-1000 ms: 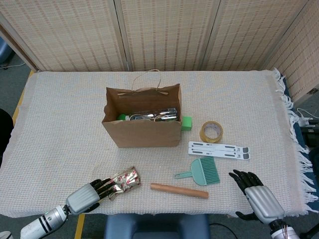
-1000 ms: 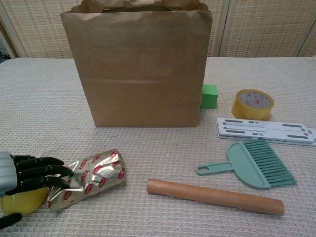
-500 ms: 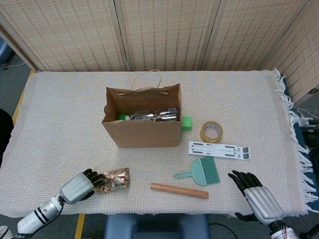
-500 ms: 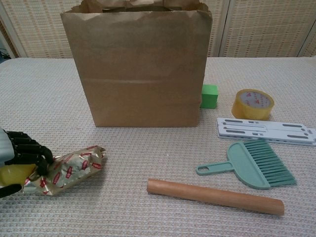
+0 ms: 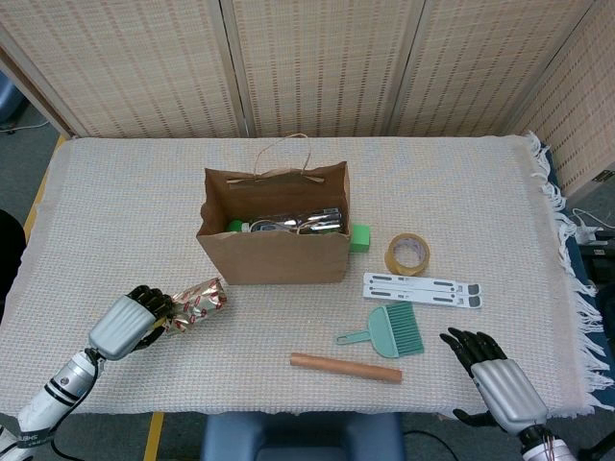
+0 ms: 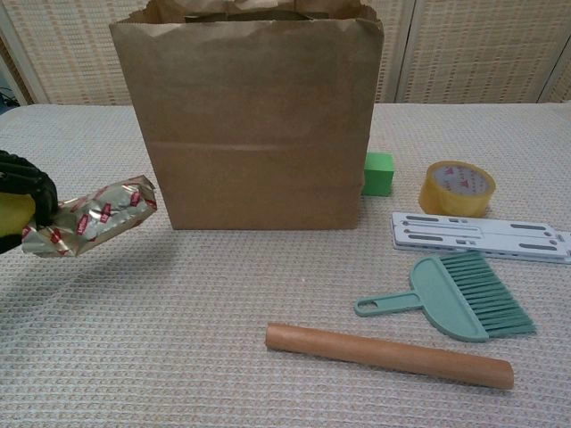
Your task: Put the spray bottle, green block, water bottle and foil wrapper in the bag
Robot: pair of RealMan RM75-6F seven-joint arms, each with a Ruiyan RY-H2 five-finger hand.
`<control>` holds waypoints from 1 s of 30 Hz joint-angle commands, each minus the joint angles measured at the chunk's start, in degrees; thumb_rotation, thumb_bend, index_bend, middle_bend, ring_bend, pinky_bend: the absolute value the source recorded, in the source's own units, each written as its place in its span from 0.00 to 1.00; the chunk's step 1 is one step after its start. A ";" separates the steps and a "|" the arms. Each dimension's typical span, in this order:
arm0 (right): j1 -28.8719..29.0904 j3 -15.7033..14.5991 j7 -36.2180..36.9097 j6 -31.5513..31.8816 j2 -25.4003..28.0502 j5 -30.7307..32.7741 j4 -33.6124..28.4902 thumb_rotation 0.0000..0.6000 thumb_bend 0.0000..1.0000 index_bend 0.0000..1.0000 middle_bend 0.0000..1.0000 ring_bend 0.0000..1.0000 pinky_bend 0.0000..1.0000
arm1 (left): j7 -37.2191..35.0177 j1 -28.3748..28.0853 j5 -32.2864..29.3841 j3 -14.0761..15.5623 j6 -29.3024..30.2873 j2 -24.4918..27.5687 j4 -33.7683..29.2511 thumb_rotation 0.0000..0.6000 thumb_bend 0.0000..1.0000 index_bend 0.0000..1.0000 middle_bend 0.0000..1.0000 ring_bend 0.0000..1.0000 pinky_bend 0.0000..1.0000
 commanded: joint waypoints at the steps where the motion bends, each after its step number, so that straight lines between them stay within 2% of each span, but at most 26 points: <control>1: -0.01 0.02 -0.04 0.03 -0.02 0.05 0.00 1.00 0.06 0.00 0.00 0.00 0.00 | -0.75 0.17 -1.11 -0.90 0.75 1.48 0.38 1.00 0.61 0.68 0.65 0.60 0.79; 6: -0.04 0.11 -0.10 0.12 -0.08 0.15 -0.04 1.00 0.06 0.00 0.00 0.00 0.00 | -6.17 0.71 -3.07 -2.16 2.65 4.99 0.98 1.00 0.61 0.68 0.65 0.60 0.80; 10: 0.02 0.19 -0.51 -0.03 -0.31 0.56 0.10 1.00 0.06 0.00 0.00 0.00 0.00 | -9.09 1.29 -4.51 -3.55 4.76 7.32 3.82 1.00 0.62 0.68 0.65 0.60 0.80; 15: 0.07 0.35 -1.02 -0.10 -0.69 1.08 0.28 1.00 0.06 0.00 0.00 0.00 0.00 | -13.73 1.62 -11.30 -7.98 4.23 8.79 4.30 1.00 0.61 0.68 0.65 0.60 0.80; 18: 0.12 0.42 -1.31 -0.16 -0.84 1.35 0.29 1.00 0.06 0.00 0.00 0.00 0.00 | -18.10 1.36 -17.00 -11.86 2.77 9.26 -0.62 1.00 0.62 0.68 0.66 0.60 0.80; 21: 0.19 0.40 -1.64 -0.33 -1.02 1.48 0.27 1.00 0.06 0.00 0.00 0.00 0.00 | -19.17 0.31 -20.80 -15.25 1.33 10.44 -7.62 1.00 0.61 0.68 0.66 0.60 0.81; 30: 0.39 0.47 -1.78 -0.58 -1.07 1.98 0.33 1.00 0.06 0.00 0.00 0.00 0.00 | -6.33 -8.06 -17.95 -20.48 -2.66 13.34 -20.20 1.00 0.63 0.68 0.66 0.60 0.80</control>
